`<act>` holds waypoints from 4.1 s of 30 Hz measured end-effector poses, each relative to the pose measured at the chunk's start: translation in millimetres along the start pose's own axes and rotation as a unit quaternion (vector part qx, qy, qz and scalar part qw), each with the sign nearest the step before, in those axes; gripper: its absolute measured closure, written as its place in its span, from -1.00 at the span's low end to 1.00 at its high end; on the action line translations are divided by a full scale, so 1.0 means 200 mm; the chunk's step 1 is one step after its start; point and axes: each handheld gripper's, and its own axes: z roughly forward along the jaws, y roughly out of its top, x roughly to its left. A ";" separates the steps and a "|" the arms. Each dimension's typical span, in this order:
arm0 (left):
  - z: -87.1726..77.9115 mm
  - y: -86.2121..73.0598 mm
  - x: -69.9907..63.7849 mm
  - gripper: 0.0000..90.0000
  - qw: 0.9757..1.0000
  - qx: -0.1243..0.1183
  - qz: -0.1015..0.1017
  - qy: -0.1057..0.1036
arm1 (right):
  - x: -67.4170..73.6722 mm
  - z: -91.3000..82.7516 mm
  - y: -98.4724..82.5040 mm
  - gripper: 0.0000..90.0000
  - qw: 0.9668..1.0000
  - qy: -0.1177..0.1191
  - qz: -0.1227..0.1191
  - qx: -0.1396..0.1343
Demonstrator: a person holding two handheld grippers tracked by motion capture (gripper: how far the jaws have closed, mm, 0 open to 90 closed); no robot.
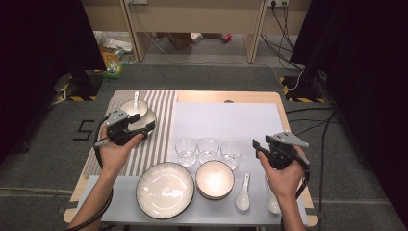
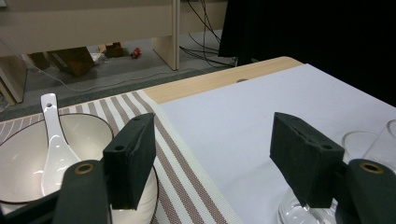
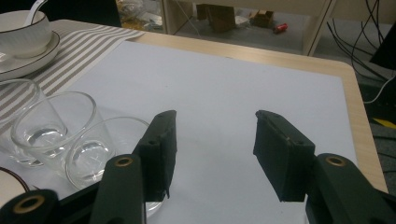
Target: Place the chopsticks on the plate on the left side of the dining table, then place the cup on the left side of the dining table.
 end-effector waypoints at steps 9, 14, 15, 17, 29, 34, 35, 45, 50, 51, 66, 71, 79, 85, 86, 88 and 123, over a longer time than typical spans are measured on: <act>0.03 0.02 -0.03 -0.31 1.000 0.000 0.008 -0.024 | -0.08 -0.03 -0.05 0.17 0.999 -0.016 0.028 0.036; 0.05 0.03 -0.09 -0.32 0.999 -0.007 0.012 -0.038 | -0.13 -0.03 -0.09 0.19 0.997 -0.023 0.041 0.059; 0.05 0.03 -0.09 -0.32 0.999 -0.007 0.012 -0.040 | -0.14 -0.03 -0.10 0.19 0.997 -0.024 0.045 0.066; 0.05 0.02 -0.11 -0.32 0.999 -0.005 0.013 -0.042 | -0.16 -0.03 -0.11 0.20 0.995 -0.027 0.049 0.078; 0.06 0.00 -0.15 -0.32 0.999 -0.004 0.017 -0.051 | -0.27 0.01 -0.20 0.38 0.982 -0.043 0.080 0.166; 0.07 -0.02 -0.17 -0.32 0.998 -0.004 0.014 -0.056 | -0.30 0.04 -0.25 0.43 0.971 -0.039 0.101 0.214; 0.07 -0.02 -0.17 -0.32 0.998 -0.004 0.014 -0.056 | -0.31 0.05 -0.25 0.44 0.969 -0.039 0.105 0.221; 0.08 -0.02 -0.18 -0.32 0.998 -0.005 0.013 -0.061 | -0.34 0.09 -0.29 0.59 0.955 -0.047 0.118 0.269; 0.07 -0.02 -0.18 -0.32 0.998 -0.006 0.010 -0.063 | -0.34 0.11 -0.30 0.63 0.950 -0.046 0.116 0.285; 0.07 -0.02 -0.18 -0.32 0.998 -0.007 0.010 -0.062 | -0.34 0.11 -0.30 0.64 0.950 -0.047 0.115 0.288; 0.06 -0.02 -0.17 -0.32 0.998 -0.009 0.009 -0.063 | -0.28 0.16 -0.31 0.76 0.941 -0.068 0.084 0.321; 0.06 -0.02 -0.17 -0.32 0.998 -0.009 0.008 -0.064 | -0.28 0.18 -0.29 0.86 0.936 -0.073 0.086 0.333; 0.07 -0.03 -0.17 -0.32 0.998 -0.010 0.005 -0.064 | -0.29 0.20 -0.27 0.87 0.931 -0.075 0.107 0.341; 0.07 -0.03 -0.17 -0.32 0.998 -0.009 0.006 -0.065 | -0.29 0.28 -0.23 0.88 0.934 -0.074 0.113 0.331; 0.07 -0.03 -0.17 -0.32 0.998 -0.009 0.007 -0.065 | -0.29 0.29 -0.22 0.88 0.934 -0.074 0.114 0.330; 0.07 -0.03 -0.17 -0.32 0.998 -0.008 0.006 -0.064 | -0.30 0.32 -0.20 0.88 0.934 -0.076 0.116 0.329; 0.07 -0.04 -0.16 -0.31 0.998 -0.010 0.004 -0.063 | -0.36 0.45 -0.09 0.72 0.930 -0.083 0.106 0.342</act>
